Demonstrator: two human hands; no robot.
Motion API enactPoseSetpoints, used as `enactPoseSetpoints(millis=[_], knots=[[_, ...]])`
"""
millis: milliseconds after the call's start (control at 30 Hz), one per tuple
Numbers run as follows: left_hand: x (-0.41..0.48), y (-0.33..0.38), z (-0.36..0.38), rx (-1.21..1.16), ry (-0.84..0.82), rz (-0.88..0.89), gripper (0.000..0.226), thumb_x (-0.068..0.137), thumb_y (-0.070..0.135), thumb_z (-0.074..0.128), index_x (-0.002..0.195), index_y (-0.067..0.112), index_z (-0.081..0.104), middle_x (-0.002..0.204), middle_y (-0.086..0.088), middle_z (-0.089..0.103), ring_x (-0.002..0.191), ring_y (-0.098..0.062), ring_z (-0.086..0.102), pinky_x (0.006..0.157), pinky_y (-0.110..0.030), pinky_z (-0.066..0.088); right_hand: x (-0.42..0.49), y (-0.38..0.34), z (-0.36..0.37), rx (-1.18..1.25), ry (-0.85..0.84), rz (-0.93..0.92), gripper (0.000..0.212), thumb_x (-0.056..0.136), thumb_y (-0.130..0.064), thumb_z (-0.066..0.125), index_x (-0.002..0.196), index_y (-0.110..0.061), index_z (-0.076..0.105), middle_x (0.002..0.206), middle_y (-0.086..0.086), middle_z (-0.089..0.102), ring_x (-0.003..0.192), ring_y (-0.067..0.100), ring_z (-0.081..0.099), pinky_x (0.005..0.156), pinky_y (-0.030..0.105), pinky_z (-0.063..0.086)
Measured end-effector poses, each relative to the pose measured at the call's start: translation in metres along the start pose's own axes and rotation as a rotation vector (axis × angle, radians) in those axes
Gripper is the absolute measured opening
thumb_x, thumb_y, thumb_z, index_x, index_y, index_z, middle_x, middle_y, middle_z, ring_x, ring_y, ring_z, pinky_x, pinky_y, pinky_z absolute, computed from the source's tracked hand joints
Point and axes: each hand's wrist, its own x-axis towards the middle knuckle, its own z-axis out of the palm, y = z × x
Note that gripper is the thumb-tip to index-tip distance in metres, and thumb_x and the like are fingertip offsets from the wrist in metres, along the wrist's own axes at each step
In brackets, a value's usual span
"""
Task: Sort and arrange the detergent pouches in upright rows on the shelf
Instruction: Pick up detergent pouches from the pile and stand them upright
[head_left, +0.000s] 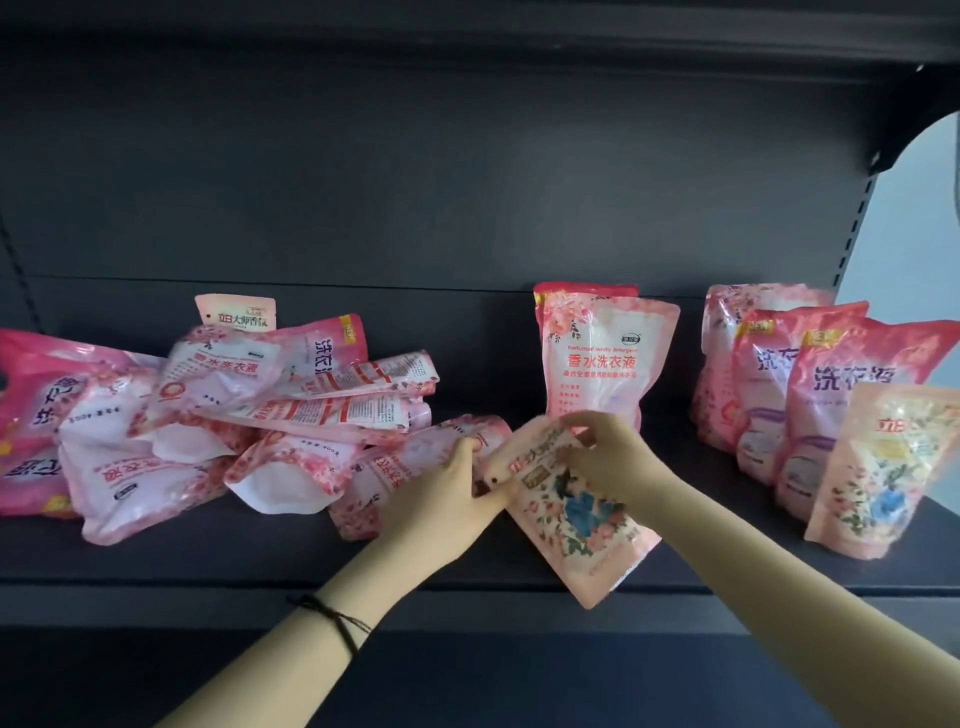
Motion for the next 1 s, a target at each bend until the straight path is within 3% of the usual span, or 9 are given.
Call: enactPoseSetpoints(millis=[100,200,267,367,533,667,833,933,1000], knots=[[0.013,0.022,0.002,-0.698,-0.074,-0.142,0.021,0.091,0.043,0.058,0.105,0.03,0.049,0.102,0.01,0.067,0.08,-0.005,0.065,0.066,-0.03,0.057,-0.007,0.003,-0.018,0.381,0.029,-0.05,0.046,0.092,-0.011,0.06,0.136,-0.015,0.047,0.101,0.006,0.062,0.082,0.019,0.07,0.062,0.028,0.058],[0.027,0.046,0.003,-0.964,0.004,-0.149,0.009,0.094,0.019,0.059,0.102,0.021,0.059,0.1,-0.001,0.071,0.087,-0.01,0.07,0.074,-0.035,0.06,-0.009,0.009,-0.03,0.544,0.046,-0.115,0.031,0.093,-0.007,0.058,0.124,-0.012,0.057,0.112,0.017,0.064,0.092,0.028,0.071,0.08,0.046,0.058],[0.036,0.06,0.005,-0.947,0.071,-0.094,0.005,0.094,0.015,0.059,0.098,0.016,0.06,0.091,-0.003,0.072,0.082,-0.012,0.071,0.068,-0.032,0.06,-0.008,0.018,-0.04,0.606,0.086,-0.124,0.024,0.091,-0.005,0.06,0.115,-0.009,0.057,0.114,0.019,0.064,0.095,0.031,0.07,0.084,0.05,0.056],[0.045,0.077,0.012,-0.812,0.115,-0.005,0.011,0.093,0.017,0.06,0.1,0.009,0.059,0.09,-0.008,0.073,0.084,-0.017,0.071,0.072,-0.038,0.059,-0.005,0.036,-0.059,0.611,0.157,-0.133,0.02,0.089,-0.007,0.064,0.106,-0.01,0.054,0.11,0.016,0.066,0.095,0.029,0.07,0.077,0.042,0.058],[0.06,0.089,0.023,-0.656,0.175,0.098,0.009,0.095,0.015,0.058,0.097,0.006,0.057,0.082,-0.004,0.071,0.069,-0.001,0.064,0.058,-0.013,0.046,0.006,0.058,-0.072,0.611,0.167,-0.185,0.015,0.089,-0.01,0.064,0.097,-0.011,0.051,0.103,0.01,0.068,0.094,0.021,0.07,0.067,0.025,0.057],[0.07,0.086,0.026,-0.638,0.203,0.07,0.008,0.094,0.014,0.058,0.088,0.016,0.053,0.083,-0.002,0.069,0.083,-0.012,0.069,0.062,-0.017,0.052,0.017,0.058,-0.073,0.521,0.157,-0.216,0.019,0.088,-0.01,0.065,0.098,-0.014,0.05,0.106,0.01,0.066,0.095,0.018,0.068,0.066,0.023,0.056],[0.067,0.075,0.007,-0.581,0.139,0.067,0.012,0.089,0.034,0.063,0.095,0.032,0.053,0.086,0.011,0.068,0.08,-0.003,0.066,0.068,-0.029,0.058,0.016,0.027,-0.093,0.061,0.408,-0.43,0.039,0.081,-0.01,0.073,0.108,-0.013,0.046,0.106,0.002,0.054,0.094,0.017,0.056,0.079,0.031,0.052],[0.06,0.058,-0.021,-0.385,0.131,0.081,0.02,0.088,0.05,0.054,0.105,0.038,0.054,0.089,0.019,0.064,0.081,-0.001,0.065,0.074,-0.033,0.056,0.015,-0.013,-0.107,-0.451,0.5,-0.686,0.027,0.083,-0.02,0.068,0.106,-0.012,0.057,0.107,0.003,0.054,0.099,0.025,0.052,0.086,0.043,0.045],[0.053,0.041,-0.045,-0.136,0.156,0.129,0.023,0.091,0.049,0.05,0.108,0.035,0.056,0.092,0.019,0.063,0.082,-0.003,0.063,0.073,-0.035,0.056,0.011,-0.042,-0.108,-0.623,0.453,-0.814,0.018,0.084,-0.025,0.062,0.098,-0.014,0.064,0.101,0.004,0.058,0.095,0.028,0.056,0.084,0.047,0.047]])
